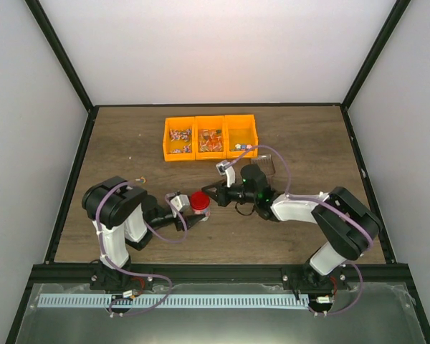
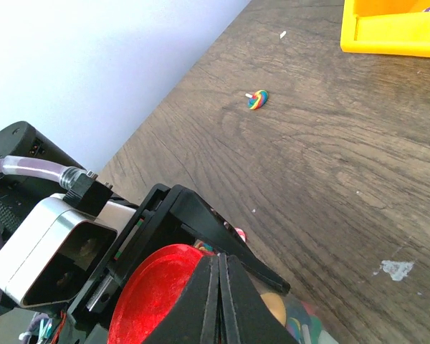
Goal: Pack the candies
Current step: Screw the bottle lid onto the packing bottle.
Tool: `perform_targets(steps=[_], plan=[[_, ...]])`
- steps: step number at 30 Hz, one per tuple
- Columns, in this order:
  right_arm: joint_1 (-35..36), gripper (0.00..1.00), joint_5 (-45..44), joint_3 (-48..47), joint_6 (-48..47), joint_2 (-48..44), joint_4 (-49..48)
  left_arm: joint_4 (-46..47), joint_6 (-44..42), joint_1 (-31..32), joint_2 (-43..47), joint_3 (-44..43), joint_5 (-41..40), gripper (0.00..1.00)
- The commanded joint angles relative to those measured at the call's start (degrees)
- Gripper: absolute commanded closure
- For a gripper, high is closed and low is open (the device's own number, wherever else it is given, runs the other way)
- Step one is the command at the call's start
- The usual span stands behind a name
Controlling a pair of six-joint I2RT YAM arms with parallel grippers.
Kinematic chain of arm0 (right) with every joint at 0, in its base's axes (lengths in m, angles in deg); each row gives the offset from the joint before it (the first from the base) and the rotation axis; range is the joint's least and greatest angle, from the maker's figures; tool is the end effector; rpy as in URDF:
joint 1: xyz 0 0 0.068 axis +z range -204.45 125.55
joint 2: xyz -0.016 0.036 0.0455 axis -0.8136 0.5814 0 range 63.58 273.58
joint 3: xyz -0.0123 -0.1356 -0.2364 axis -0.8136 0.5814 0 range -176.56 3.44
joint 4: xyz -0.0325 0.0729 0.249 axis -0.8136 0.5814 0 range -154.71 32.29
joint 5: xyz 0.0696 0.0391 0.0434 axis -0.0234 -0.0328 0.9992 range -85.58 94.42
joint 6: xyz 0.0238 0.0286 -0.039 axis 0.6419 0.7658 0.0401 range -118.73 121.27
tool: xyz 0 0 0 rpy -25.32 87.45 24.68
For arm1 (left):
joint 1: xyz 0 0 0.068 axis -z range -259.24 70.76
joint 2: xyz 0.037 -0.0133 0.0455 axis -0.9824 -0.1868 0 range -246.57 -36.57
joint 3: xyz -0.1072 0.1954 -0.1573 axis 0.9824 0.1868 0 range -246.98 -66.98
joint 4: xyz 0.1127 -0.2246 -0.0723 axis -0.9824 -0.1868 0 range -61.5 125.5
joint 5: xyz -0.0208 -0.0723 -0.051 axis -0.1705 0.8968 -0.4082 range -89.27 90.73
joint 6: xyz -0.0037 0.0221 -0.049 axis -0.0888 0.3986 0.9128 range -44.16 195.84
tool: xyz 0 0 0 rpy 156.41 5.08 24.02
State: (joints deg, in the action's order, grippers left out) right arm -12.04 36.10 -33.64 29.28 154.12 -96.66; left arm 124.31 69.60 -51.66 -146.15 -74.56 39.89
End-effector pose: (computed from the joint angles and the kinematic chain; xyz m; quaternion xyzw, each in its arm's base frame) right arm 0.2189 0.2253 0.1781 -0.2520 0.7698 0.4964 0.3122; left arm 0.1802 -0.1196 0.0869 0.4139 0.6459 -0.3664 0.5266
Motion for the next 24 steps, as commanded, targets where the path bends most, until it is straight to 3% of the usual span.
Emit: perform_targets(steps=[1, 24], plan=[[6.82, 0.99, 10.64, 6.73, 2.81, 0.41, 6.97, -0.91, 3.25, -0.77, -1.91, -0.11, -7.87, 0.65], [12.47, 0.99, 8.60, 13.01, 8.06, -5.28, 0.93, -3.99, 3.06, -0.78, -1.67, -1.96, -10.32, 0.66]])
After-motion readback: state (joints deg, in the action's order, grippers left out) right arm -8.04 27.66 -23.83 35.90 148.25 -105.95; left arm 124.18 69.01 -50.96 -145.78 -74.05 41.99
